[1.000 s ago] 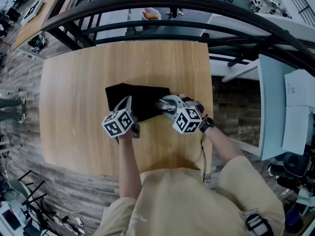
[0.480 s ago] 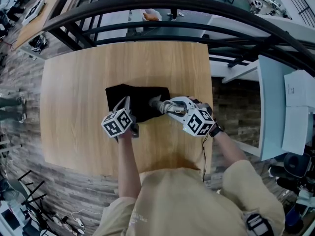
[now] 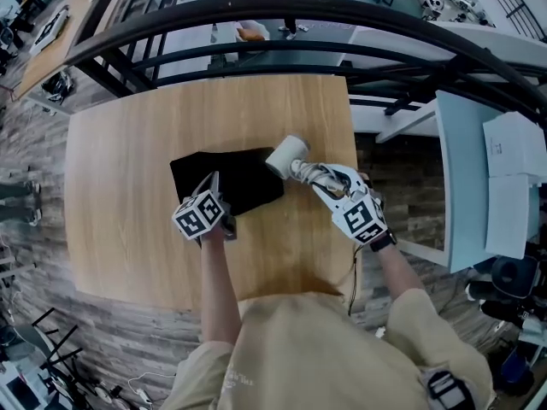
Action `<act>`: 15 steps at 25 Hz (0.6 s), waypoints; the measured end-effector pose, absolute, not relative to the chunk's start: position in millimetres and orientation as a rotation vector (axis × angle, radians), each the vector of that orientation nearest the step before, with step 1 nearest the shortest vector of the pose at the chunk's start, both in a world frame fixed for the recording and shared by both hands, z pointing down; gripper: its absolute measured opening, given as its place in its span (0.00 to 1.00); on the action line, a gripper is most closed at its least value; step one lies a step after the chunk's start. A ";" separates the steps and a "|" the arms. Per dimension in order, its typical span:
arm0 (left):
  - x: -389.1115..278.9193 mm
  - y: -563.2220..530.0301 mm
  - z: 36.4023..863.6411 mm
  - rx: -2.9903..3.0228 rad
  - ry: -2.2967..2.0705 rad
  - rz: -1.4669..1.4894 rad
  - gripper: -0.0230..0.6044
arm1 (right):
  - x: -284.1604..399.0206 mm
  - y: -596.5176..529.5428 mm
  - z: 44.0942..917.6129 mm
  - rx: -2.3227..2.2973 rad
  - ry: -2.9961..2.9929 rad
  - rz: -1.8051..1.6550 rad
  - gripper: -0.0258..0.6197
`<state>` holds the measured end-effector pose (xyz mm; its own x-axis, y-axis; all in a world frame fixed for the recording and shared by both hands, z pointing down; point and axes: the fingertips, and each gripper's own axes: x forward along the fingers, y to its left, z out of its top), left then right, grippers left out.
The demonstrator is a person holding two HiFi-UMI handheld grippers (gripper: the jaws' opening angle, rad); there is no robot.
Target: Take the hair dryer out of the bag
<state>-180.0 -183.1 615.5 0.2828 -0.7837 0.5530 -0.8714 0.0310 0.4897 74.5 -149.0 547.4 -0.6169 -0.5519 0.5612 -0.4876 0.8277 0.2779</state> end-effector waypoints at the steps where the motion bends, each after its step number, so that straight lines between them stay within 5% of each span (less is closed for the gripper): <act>1: -178.0 -182.6 617.2 1.754 -1.506 0.138 0.06 | 79.5 -153.2 553.2 0.831 -2.320 -0.115 0.31; 15: -158.9 -178.7 635.5 1.746 -1.501 0.201 0.06 | 76.1 -190.5 635.8 1.359 -2.069 0.043 0.31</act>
<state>-158.9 -178.7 635.5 0.2808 -0.7575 0.5893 -0.8860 0.0314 0.4626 76.1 -190.5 635.8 -0.2480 -0.8089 0.5332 -0.8303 0.4610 0.3131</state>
